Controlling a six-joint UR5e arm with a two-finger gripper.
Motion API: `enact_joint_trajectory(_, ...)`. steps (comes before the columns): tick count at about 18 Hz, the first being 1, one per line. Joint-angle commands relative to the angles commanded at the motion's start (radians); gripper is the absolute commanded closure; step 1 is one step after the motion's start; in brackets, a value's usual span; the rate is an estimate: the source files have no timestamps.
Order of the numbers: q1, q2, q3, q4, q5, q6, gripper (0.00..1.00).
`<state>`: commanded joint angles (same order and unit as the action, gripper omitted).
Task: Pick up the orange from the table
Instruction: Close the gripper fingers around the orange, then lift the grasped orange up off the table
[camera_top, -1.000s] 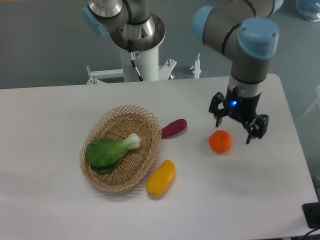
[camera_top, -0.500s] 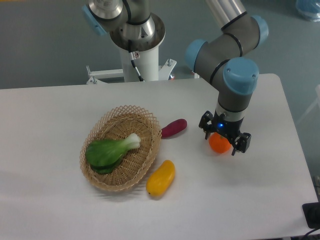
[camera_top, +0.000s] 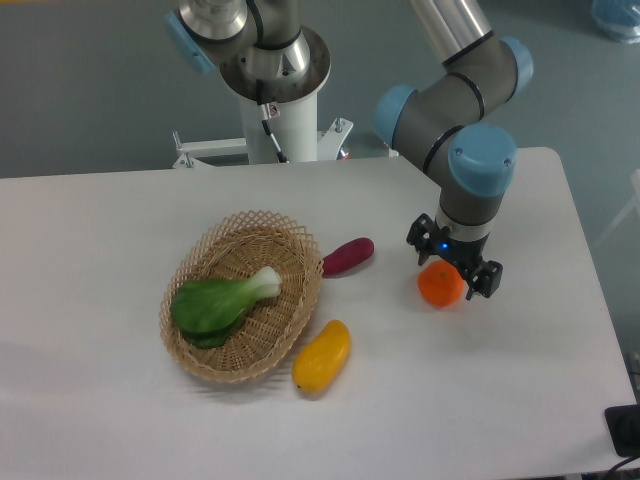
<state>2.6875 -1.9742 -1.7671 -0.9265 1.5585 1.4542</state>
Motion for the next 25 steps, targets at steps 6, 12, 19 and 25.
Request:
enact_joint_trajectory(6, 0.011, -0.02, -0.032, 0.017, 0.002, -0.011, 0.0)
enact_joint_trajectory(12, 0.011, -0.048, -0.028, 0.064, 0.008, -0.012, 0.0)
enact_joint_trajectory(19, 0.009, -0.055, -0.034, 0.089, 0.008, -0.012, 0.0)
enact_joint_trajectory(25, 0.008, -0.054, -0.035, 0.087, 0.008, -0.008, 0.26)
